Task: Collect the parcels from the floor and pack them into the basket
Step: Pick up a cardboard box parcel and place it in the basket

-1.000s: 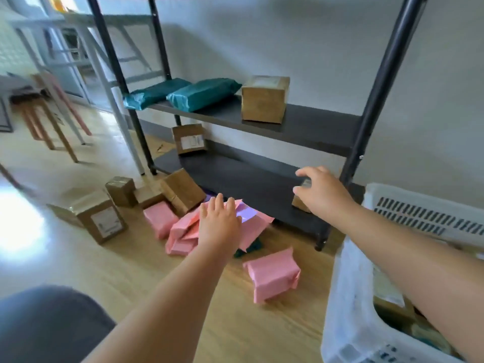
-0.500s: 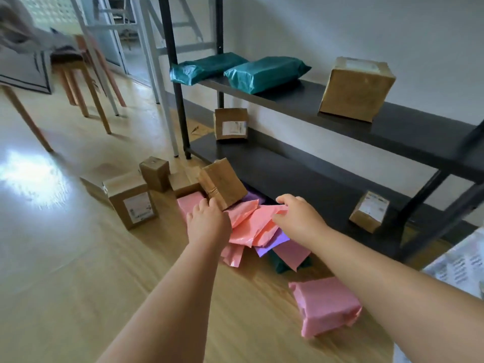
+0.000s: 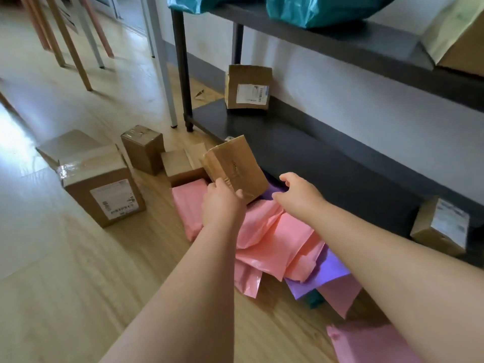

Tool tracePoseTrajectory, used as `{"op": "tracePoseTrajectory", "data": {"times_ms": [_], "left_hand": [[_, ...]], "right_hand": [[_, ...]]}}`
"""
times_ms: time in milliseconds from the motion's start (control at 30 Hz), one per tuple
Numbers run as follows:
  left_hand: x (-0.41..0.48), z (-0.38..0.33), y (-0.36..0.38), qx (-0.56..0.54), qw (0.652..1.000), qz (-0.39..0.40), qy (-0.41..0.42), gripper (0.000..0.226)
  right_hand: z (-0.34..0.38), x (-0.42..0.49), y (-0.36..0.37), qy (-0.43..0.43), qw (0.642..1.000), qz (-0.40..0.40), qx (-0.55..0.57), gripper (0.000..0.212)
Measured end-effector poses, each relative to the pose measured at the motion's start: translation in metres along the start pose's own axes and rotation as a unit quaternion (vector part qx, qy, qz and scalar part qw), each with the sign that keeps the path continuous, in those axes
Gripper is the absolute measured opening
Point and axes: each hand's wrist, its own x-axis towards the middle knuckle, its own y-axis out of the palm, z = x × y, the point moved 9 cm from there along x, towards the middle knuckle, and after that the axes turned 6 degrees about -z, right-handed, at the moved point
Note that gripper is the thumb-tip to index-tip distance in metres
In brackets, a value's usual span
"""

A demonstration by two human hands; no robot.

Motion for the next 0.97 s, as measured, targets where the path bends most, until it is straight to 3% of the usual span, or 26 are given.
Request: {"op": "tracePoseTrajectory", "data": {"times_ms": [300, 400, 533, 767, 967], "left_hand": [[0.038, 0.040, 0.066, -0.075, 0.993, 0.048, -0.078, 0.046], [0.048, 0.047, 0.074, -0.060, 0.993, 0.053, -0.083, 0.057], [0.057, 0.047, 0.083, -0.042, 0.994, 0.076, -0.060, 0.051], [0.057, 0.051, 0.086, -0.092, 0.991, 0.080, -0.051, 0.047], [0.059, 0.035, 0.060, -0.122, 0.992, 0.026, -0.025, 0.047]], "right_hand": [[-0.009, 0.071, 0.067, 0.027, 0.999, 0.038, -0.017, 0.061], [-0.017, 0.085, 0.080, 0.044, 0.997, 0.051, -0.026, 0.065], [-0.024, 0.100, 0.094, 0.065, 0.995, 0.077, -0.026, 0.071], [-0.028, 0.097, 0.105, 0.060, 0.994, 0.093, -0.004, 0.031], [-0.018, 0.084, 0.089, 0.072, 0.990, 0.073, 0.092, 0.038]]}}
